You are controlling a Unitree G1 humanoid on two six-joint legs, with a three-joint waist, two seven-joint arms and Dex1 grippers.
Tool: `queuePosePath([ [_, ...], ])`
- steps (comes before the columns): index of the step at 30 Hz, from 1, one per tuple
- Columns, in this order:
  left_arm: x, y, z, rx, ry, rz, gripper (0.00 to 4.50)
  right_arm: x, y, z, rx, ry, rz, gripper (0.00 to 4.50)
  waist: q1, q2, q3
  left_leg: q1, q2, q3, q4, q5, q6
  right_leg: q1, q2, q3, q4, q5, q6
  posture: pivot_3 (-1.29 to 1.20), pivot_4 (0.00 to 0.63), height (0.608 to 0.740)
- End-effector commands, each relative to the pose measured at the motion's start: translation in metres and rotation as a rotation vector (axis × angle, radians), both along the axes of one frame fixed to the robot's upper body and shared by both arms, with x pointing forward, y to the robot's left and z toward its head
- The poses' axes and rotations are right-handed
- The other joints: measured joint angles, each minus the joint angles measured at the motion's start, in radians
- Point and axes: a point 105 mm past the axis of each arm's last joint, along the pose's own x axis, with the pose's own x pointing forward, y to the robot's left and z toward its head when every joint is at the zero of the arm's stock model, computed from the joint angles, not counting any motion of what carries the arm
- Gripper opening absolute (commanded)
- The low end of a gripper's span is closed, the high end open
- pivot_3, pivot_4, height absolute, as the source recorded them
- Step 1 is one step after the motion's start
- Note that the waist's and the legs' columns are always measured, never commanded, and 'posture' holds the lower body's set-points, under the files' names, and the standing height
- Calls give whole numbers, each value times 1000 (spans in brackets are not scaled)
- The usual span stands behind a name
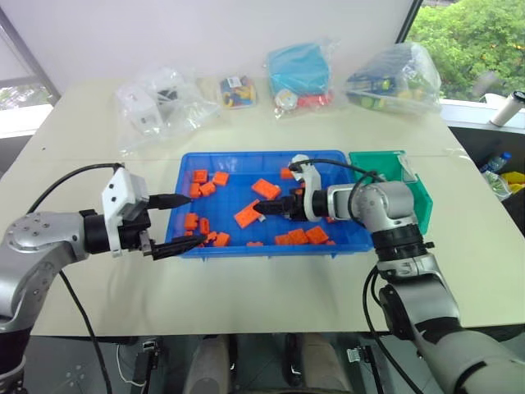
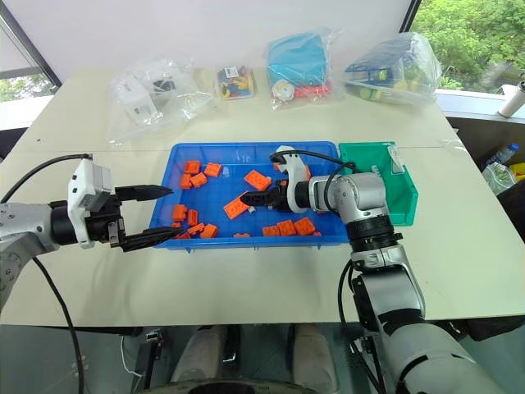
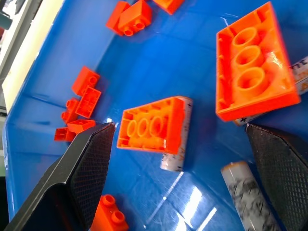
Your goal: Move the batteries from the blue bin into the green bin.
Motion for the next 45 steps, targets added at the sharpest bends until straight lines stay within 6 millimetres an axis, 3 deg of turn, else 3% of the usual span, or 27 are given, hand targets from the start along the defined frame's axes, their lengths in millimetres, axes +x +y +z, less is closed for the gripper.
queuePosePath([
  [1, 0, -3, 12, -21, -58, -2, 4500, -2, 8, 6, 8, -16, 26, 4469, 1, 0, 0, 0, 0, 0, 0, 0, 0, 0, 0, 0, 0, 0, 0, 0, 150, 736],
  [7, 4, -2, 14, -23, -64, 25, 4500, -3, 13, 1, 8, -4, 31, 4469, 0, 0, 0, 0, 0, 0, 0, 0, 0, 0, 0, 0, 0, 0, 0, 0, 150, 736],
  [8, 5, -1, 13, -18, -64, 30, 4500, -3, 14, 0, 9, -3, 31, 4231, 0, 0, 0, 0, 0, 0, 0, 0, 0, 0, 0, 0, 0, 0, 0, 0, 150, 736],
  [10, 6, 0, 13, -14, -66, 37, 4500, -4, 15, -1, 9, -1, 33, 3595, 0, 0, 0, 0, 0, 0, 0, 0, 0, 0, 0, 0, 0, 0, 0, 0, 150, 736],
  [17, 7, -1, 12, -12, -71, 36, 4500, -5, 15, -4, -3, 0, 35, 38, 0, 0, 0, 0, 0, 0, 0, 0, 0, 0, 0, 0, 0, 0, 0, 0, 150, 736],
  [24, 9, -1, 8, 0, -74, 32, 4500, 2, 26, 15, 33, -61, 35, 3, 0, 0, 0, 0, 0, 0, 0, 0, 0, 0, 0, 0, 0, 0, 0, 0, 150, 736],
  [29, 10, -4, 8, -2, -75, 16, 4500, -5, 71, 33, 71, -134, 139, 3, -5, 0, 0, 0, 0, 0, -1, 0, 0, -1, 0, 0, 0, 0, 0, 0, 150, 736],
  [33, 10, -9, 7, -6, -74, -4, 4500, 3, 100, 31, -12, -246, 147, 3, -6, 0, 0, 0, 0, 0, -2, 0, 0, -1, 1, 0, 0, 0, 0, 0, 150, 736],
  [34, 9, -10, 7, -7, -73, -8, 4500, 6, 102, 30, -40, -275, 146, 503, -4, 0, 0, 0, 0, 0, -2, 0, 0, -1, 1, 0, 0, 0, 0, 0, 150, 736],
  [38, 7, -14, 7, -14, -71, -29, 4500, 11, 97, 31, -225, -482, 220, 2410, 4, 0, 0, -1, 0, -1, -1, 0, 0, -1, -1, 0, -1, 0, 0, 0, 150, 736],
  [42, 7, -15, 8, -15, -73, -40, 4500, 8, 71, 40, -379, -614, 286, 2410, 3, 0, 1, -1, -1, 0, 0, 0, 0, -1, -2, 0, -1, 0, 0, 0, 150, 736],
  [45, 7, -15, 7, -13, -73, -43, 4500, -1, 54, 39, -414, -591, 307, 2410, -1, 0, 1, -1, 0, -1, -1, 0, 0, -1, -1, 0, -1, 0, 0, 0, 150, 736],
])
